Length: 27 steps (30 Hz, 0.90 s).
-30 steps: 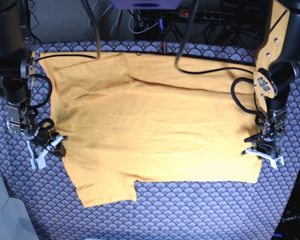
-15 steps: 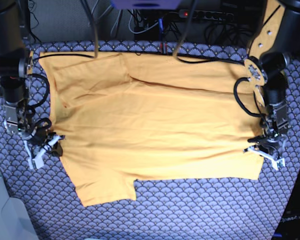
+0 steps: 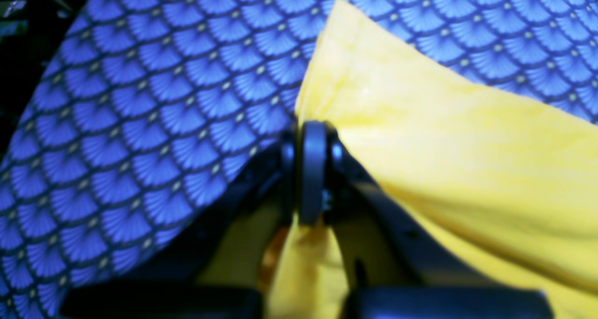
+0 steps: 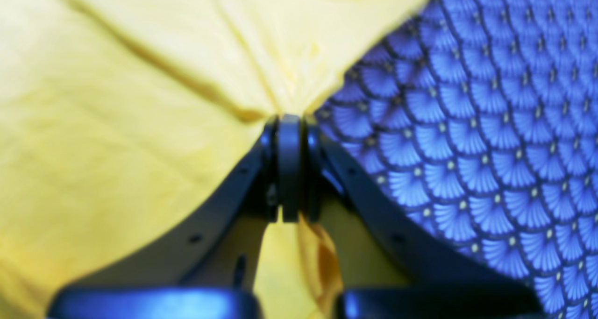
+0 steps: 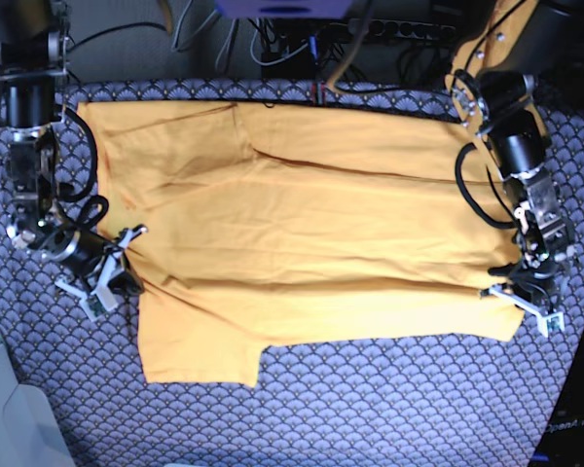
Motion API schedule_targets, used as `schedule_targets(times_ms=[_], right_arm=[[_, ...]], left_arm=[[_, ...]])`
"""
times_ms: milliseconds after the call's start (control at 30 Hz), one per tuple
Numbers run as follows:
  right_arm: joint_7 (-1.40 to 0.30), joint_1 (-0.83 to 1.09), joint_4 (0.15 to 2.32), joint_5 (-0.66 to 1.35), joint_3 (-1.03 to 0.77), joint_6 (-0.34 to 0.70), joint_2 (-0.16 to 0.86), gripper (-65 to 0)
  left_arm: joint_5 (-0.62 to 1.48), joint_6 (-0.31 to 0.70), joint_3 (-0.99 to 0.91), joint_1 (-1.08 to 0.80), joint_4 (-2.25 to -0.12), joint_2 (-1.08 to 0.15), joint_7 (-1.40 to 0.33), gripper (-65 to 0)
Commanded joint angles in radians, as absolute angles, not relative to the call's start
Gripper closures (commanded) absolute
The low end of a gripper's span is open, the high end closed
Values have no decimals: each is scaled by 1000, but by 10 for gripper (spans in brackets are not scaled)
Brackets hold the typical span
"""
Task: Fold the T-shirt properly
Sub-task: 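Lift the grasped side edges and pull them toward the shirt middle, then fold the held edge over the shirt toward the collar with both grippers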
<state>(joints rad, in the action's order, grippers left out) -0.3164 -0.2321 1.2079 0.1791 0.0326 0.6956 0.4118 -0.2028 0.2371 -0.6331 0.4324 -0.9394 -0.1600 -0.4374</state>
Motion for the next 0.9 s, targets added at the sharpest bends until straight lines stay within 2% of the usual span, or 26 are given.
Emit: schedule_targets(times_ms=[0,267,467,867], right_arm=[[-309,-237,1254,189,5,698,429,0],[-355,-94,1451,189,-102,698,426,0],[-355,25,1581,189,-162,698,426,0],[-349,222,1721,197,-300,698,423,0]], left_arm=[[-199,234,-631,452,-981,-171,-410,0],[-193,234,-638,377,-1061,-171,-456,0],[-77,234,-630,311,-1178,-182,-541,0],[-28,234,-636,186,-1383,-174,-659,0]])
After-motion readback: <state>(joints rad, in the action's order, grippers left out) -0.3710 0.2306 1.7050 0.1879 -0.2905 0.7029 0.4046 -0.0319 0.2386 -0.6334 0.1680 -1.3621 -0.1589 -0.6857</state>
